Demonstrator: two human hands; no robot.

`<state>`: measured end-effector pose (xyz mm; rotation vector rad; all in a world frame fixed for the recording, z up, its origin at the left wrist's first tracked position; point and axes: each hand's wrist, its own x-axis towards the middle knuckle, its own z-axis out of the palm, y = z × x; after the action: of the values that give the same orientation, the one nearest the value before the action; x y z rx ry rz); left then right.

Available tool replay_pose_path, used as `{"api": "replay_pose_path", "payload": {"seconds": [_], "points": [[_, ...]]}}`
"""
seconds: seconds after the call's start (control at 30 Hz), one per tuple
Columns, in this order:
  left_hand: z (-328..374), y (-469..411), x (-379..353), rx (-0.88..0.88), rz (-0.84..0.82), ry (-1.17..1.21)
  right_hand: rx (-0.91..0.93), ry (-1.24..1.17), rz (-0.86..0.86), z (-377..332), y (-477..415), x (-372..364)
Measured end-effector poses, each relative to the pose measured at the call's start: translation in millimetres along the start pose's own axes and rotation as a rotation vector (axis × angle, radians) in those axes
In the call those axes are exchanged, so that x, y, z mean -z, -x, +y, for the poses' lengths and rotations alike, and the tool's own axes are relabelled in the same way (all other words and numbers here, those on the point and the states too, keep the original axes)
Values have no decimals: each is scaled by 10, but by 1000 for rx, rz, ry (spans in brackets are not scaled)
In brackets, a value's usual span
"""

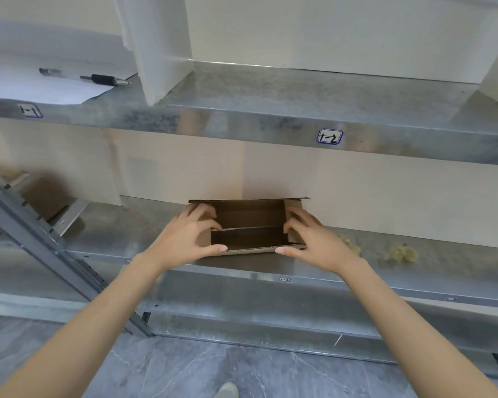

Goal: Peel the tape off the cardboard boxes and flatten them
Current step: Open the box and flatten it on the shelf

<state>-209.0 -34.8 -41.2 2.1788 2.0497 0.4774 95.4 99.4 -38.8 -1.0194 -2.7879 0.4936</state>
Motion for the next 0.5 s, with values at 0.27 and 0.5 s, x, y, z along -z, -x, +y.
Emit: {"api": "replay_pose_path", "payload": {"seconds": [0.27,0.5], "points": [[-195,115,187,143,204,109,-100,-55,169,24,-28,39],[-224,151,216,181,229,157,-109,-82,264,17,-3,80]]}}
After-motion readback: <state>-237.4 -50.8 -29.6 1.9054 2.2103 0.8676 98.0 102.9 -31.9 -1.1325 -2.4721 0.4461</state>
